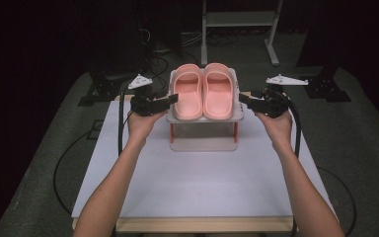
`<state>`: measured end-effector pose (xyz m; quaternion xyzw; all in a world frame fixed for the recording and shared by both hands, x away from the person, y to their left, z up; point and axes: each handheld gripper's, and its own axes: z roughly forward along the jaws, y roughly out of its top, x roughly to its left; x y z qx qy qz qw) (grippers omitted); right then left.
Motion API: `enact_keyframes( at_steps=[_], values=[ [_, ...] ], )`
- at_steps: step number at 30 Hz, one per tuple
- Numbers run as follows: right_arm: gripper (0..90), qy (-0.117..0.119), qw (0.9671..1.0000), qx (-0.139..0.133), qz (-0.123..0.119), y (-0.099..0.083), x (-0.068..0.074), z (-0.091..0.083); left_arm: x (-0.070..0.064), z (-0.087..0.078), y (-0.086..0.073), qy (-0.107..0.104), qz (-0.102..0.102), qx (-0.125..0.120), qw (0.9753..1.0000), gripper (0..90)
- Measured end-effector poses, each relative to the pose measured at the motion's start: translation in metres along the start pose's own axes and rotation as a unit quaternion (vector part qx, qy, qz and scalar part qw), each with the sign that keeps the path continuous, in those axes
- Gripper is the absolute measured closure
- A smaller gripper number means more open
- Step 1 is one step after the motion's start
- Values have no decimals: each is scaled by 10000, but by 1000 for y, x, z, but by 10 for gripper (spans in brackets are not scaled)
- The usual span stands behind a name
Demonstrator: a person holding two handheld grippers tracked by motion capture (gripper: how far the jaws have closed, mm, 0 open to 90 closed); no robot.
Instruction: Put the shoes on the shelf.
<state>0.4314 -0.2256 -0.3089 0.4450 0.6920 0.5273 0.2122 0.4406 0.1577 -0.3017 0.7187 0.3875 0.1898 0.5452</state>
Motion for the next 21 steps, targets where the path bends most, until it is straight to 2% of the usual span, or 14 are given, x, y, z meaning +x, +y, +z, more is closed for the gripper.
enact_keyframes(
  at_steps=[21],
  values=[
    [377, 2, 9999, 85, -78, -17, 0, -11, -1, -15, -12, -58, 0, -85, 9999, 392]
  ],
)
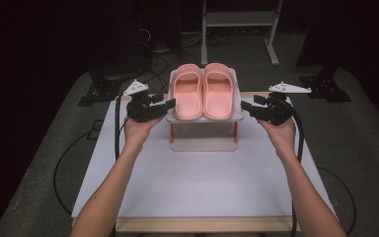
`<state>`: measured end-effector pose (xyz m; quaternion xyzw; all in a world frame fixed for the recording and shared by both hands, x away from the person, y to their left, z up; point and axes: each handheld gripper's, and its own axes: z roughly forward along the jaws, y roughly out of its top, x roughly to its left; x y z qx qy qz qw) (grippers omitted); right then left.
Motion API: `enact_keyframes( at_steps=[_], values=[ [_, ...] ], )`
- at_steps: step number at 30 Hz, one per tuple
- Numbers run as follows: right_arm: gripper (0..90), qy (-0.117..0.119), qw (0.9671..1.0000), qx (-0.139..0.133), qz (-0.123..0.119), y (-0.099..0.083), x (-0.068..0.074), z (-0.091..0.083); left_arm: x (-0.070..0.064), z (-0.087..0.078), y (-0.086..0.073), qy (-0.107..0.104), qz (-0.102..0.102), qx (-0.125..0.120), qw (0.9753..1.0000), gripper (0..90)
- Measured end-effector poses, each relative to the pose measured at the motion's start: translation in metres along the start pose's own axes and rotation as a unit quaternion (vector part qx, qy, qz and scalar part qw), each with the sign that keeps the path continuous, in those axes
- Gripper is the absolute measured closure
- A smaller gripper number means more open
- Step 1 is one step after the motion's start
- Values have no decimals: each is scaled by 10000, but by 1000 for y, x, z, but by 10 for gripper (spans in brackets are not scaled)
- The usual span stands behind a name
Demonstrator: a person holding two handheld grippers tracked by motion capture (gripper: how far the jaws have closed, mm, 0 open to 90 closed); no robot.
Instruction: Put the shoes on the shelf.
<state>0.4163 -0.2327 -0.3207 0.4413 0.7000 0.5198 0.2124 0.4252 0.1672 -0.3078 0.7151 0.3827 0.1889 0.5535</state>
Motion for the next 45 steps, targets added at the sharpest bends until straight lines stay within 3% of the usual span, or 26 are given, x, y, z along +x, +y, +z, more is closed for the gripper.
enact_keyframes(
  at_steps=[14, 45],
  values=[
    [361, -27, 10000, 32, 4, -18, -3, -12, 1, -14, -10, 57, -61, -112, 9999, 359],
    [331, -15, 9999, -92, -52, -51, 0, -32, 4, -31, -41, 117, -188, -45, 9997, 301]
  ],
)
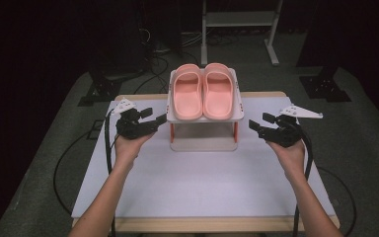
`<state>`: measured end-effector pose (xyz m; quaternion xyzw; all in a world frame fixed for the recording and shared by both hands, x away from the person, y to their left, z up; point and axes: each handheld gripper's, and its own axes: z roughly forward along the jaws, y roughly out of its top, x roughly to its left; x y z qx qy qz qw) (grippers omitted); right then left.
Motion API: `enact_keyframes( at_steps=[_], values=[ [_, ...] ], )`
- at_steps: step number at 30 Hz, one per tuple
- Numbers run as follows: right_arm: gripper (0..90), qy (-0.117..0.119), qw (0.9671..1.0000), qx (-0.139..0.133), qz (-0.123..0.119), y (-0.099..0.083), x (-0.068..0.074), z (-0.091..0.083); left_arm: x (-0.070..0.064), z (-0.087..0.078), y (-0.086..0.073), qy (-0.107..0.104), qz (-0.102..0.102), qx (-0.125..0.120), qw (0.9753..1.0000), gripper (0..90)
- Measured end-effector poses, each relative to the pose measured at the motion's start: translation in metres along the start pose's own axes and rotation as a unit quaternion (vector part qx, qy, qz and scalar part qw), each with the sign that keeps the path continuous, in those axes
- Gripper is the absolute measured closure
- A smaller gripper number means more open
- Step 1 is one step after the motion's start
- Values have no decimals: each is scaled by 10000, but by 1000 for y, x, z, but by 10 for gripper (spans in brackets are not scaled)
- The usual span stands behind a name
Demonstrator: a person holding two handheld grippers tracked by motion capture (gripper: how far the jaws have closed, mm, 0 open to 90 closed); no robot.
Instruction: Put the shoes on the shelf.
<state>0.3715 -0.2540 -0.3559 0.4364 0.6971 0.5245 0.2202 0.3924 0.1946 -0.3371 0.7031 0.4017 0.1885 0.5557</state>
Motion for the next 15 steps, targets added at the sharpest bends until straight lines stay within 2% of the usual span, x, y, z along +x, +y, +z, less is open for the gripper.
enact_keyframes(
  at_steps=[15],
  values=[
    [303, 46, 10000, -9, 31, -16, 1, -5, 1, -9, -15, 47, 10, 39, 10000, 282]
  ],
)
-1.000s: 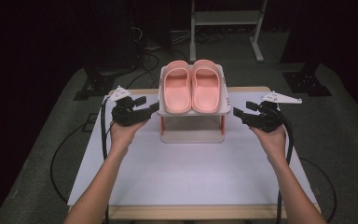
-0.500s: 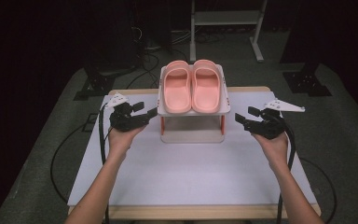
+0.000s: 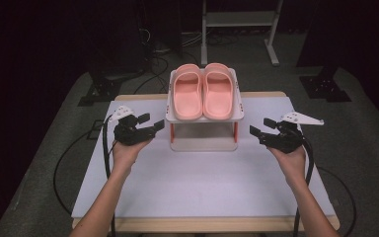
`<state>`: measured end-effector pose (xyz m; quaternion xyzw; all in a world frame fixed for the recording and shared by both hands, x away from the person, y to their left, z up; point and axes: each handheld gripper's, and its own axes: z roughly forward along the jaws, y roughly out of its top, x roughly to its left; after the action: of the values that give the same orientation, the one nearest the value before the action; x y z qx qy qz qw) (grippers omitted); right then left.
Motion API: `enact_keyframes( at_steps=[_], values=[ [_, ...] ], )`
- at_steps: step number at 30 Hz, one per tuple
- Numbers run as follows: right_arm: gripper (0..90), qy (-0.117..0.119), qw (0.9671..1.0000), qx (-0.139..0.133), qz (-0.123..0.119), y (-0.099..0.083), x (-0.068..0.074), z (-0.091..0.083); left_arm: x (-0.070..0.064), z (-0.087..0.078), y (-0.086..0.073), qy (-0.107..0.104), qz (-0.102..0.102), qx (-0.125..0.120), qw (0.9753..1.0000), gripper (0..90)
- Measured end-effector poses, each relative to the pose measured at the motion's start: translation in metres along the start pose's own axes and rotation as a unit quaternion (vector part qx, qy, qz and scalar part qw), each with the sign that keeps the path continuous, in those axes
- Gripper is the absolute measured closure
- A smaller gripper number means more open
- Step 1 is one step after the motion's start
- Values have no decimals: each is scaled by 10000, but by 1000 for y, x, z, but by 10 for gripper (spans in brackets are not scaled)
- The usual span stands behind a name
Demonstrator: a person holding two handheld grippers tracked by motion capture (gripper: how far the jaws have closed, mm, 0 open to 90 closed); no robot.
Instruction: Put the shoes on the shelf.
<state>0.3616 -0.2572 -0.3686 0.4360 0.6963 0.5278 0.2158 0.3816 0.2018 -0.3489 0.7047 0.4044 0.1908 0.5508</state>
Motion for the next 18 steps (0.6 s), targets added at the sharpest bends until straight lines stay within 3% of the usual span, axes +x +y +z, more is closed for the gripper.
enact_keyframes(
  at_steps=[18],
  values=[
    [269, -25, 10000, 57, 27, -20, -1, -6, -7, -3, -14, -83, 85, 76, 9999, 254]
  ],
)
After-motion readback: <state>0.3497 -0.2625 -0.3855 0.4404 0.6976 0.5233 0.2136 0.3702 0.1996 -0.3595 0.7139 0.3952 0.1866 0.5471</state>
